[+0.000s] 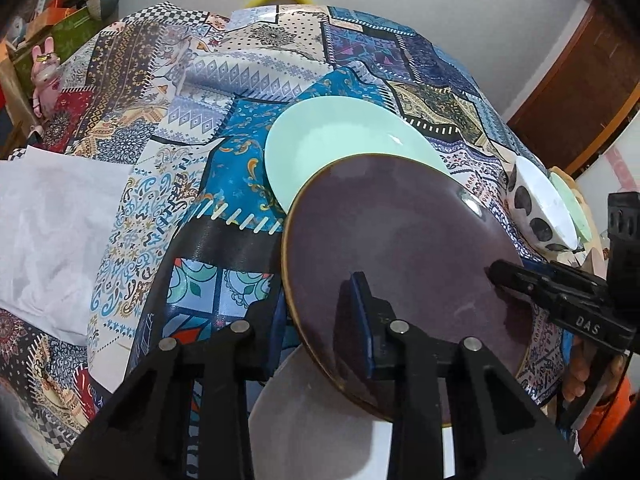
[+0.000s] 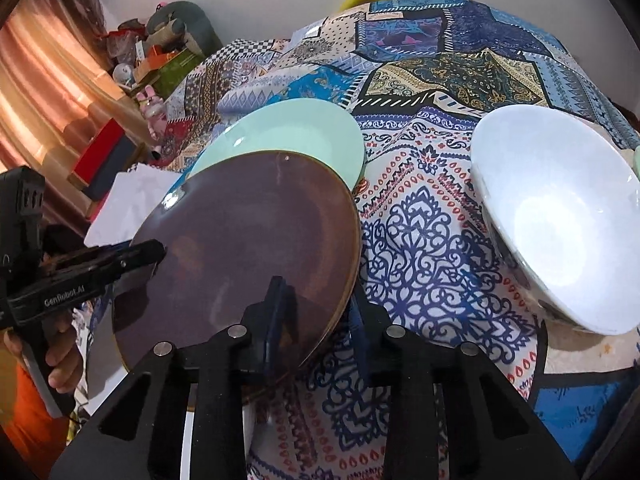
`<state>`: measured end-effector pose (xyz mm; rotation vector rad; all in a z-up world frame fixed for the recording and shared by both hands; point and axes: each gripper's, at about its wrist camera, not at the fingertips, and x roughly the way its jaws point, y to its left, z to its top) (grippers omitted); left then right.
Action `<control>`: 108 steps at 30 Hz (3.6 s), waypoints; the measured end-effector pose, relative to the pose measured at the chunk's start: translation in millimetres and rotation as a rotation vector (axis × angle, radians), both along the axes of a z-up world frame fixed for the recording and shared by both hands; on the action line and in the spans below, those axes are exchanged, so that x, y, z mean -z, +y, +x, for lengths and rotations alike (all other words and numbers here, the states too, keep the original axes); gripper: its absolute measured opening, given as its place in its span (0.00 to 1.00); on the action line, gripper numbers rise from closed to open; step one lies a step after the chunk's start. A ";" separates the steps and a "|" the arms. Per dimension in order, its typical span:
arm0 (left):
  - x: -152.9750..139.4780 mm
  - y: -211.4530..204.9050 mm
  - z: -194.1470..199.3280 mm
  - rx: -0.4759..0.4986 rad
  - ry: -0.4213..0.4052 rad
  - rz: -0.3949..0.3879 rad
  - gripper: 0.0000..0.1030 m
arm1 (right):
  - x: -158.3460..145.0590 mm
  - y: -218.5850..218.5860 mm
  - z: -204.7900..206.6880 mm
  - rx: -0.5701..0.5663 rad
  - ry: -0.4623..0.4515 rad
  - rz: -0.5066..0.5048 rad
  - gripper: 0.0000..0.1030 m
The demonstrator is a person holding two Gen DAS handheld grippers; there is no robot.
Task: Organize plates and bowls
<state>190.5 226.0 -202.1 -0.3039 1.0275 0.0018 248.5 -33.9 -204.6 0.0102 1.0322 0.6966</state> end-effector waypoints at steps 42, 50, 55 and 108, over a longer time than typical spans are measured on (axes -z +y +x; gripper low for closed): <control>-71.2 -63.2 -81.5 0.019 -0.150 0.061 0.30 | -52.0 -52.8 -65.0 0.011 -0.189 0.068 0.26; -77.0 -95.8 -104.9 0.038 -0.156 0.064 0.30 | -52.0 -80.2 -87.0 0.025 -0.193 0.079 0.26; -77.8 -117.2 -119.2 0.061 -0.148 0.064 0.30 | -48.7 -98.5 -98.8 0.035 -0.190 0.083 0.26; -32.3 -208.7 -132.5 0.189 -0.065 0.120 0.30 | -7.6 -174.1 -128.2 0.125 -0.119 -0.052 0.28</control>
